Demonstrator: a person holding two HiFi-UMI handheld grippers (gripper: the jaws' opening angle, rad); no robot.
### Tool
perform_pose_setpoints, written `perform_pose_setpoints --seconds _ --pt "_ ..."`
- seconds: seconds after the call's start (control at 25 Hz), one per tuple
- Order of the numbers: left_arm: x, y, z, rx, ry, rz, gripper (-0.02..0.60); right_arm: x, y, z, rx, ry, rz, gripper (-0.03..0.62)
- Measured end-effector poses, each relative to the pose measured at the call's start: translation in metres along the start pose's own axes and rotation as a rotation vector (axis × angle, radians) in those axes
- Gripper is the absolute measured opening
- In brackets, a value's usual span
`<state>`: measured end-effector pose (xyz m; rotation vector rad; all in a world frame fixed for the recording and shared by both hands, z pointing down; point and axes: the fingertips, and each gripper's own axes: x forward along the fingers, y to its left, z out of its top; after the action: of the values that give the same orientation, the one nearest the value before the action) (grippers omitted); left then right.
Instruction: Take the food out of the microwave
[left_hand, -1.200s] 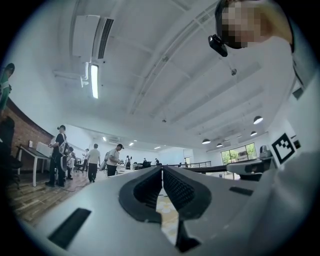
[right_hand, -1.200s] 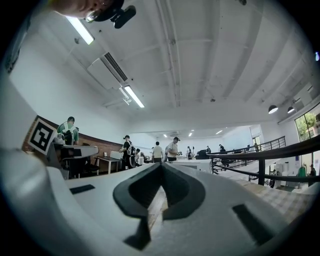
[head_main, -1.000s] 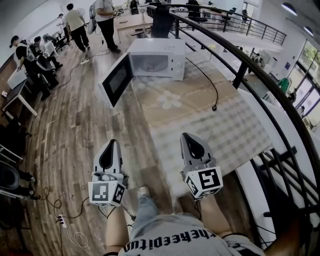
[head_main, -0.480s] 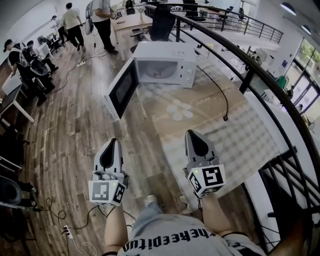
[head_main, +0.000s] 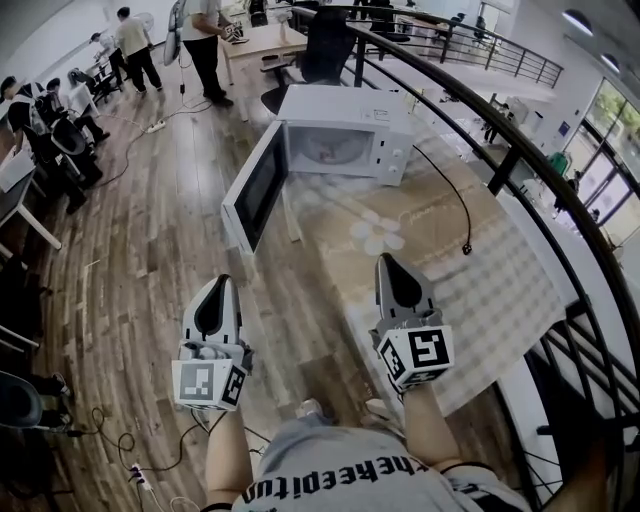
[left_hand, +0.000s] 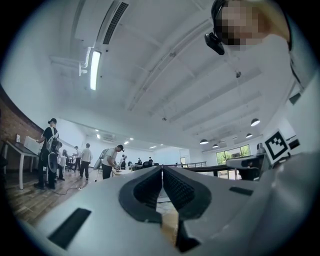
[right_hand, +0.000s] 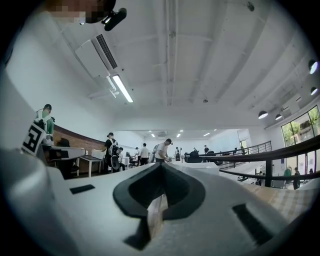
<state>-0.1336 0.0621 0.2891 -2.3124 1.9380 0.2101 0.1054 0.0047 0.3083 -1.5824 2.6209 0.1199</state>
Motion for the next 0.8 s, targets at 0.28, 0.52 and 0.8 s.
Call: perform_pose_setpoints --seconds 0.28,0.52,0.8 --pt "0.014 0.035 0.0 0.015 -0.019 -0.031 0.011 0.03 0.019 0.02 0.001 -0.073 -0.025 0.005" --pt "0.019 0.054 0.001 -0.015 -0.036 -0.034 0.011 0.043 0.035 0.024 -0.056 -0.057 -0.009 0.005" --pt "0.042 0.055 -0.008 -0.012 -0.032 -0.066 0.011 0.062 0.022 0.009 -0.015 -0.044 -0.027 0.005"
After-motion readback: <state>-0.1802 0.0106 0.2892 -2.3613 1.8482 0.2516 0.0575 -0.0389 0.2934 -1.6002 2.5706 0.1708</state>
